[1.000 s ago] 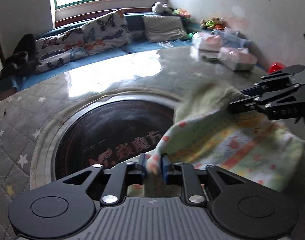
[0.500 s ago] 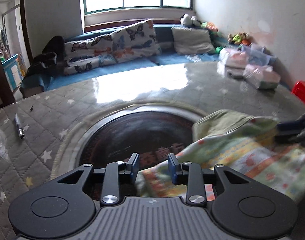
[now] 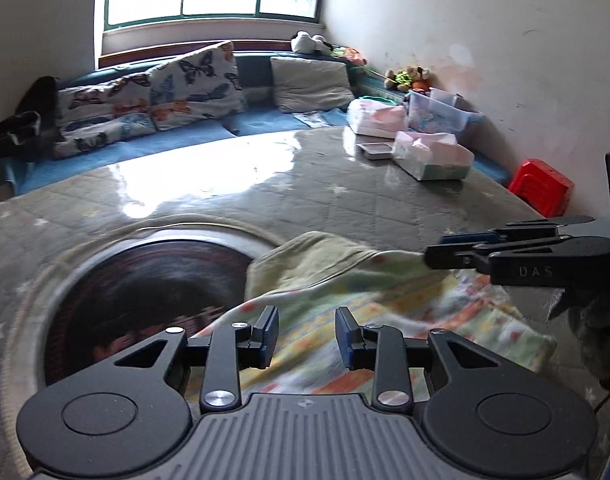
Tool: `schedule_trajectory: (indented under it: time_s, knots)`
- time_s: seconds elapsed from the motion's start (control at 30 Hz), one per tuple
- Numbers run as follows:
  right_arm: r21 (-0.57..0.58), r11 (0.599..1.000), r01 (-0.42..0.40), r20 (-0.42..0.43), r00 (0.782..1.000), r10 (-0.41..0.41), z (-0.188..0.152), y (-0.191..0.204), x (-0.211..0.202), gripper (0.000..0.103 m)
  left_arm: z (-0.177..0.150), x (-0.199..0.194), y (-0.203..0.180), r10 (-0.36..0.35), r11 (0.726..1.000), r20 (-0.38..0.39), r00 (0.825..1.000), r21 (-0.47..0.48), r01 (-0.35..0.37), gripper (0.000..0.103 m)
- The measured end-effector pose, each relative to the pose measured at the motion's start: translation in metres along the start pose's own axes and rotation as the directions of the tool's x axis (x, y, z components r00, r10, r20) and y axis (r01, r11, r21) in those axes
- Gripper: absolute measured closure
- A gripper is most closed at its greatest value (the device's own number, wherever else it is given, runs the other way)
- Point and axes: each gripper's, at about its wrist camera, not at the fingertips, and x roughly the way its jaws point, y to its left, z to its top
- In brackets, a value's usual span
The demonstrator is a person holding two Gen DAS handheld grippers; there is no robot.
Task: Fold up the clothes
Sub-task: 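Fold the held hem up over the shirt toward the collar with both grippers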
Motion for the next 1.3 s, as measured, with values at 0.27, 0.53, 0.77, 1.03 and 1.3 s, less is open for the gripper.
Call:
schedule_trajectory:
  time_s: [0.27, 0.53, 0.77, 1.03, 1.3]
  knots:
    - [-0.021, 1.000, -0.006, -0.074, 0.997, 0.004, 0.004, 0.012, 0.045, 0.083, 0.003, 0.035, 0.007, 0.025, 0.999, -0.045, 0.999, -0.030, -0.026, 0.071]
    - [-0.054, 0.998, 0.031, -0.075, 0.997, -0.035, 0.000, 0.017, 0.050, 0.082, 0.000, 0.042, 0.014, 0.045, 0.998, -0.041, 0.998, -0.050, -0.047, 0.071]
    - [-0.140, 0.990, -0.035, -0.051, 0.998, 0.028, 0.001, 0.042, 0.026, 0.081, -0.005, 0.011, 0.007, 0.052, 0.998, 0.018, 0.998, -0.041, -0.052, 0.071]
    - [-0.227, 0.971, -0.078, -0.094, 0.994, 0.058, -0.014, 0.070, 0.033, 0.073, -0.028, -0.009, -0.004, 0.060, 0.998, 0.018, 0.998, -0.008, -0.060, 0.071]
    - [-0.331, 0.941, -0.073, -0.097, 0.994, 0.043, -0.030, 0.087, 0.012, 0.072, -0.053, -0.018, -0.004, 0.074, 0.997, 0.005, 0.997, -0.017, -0.074, 0.070]
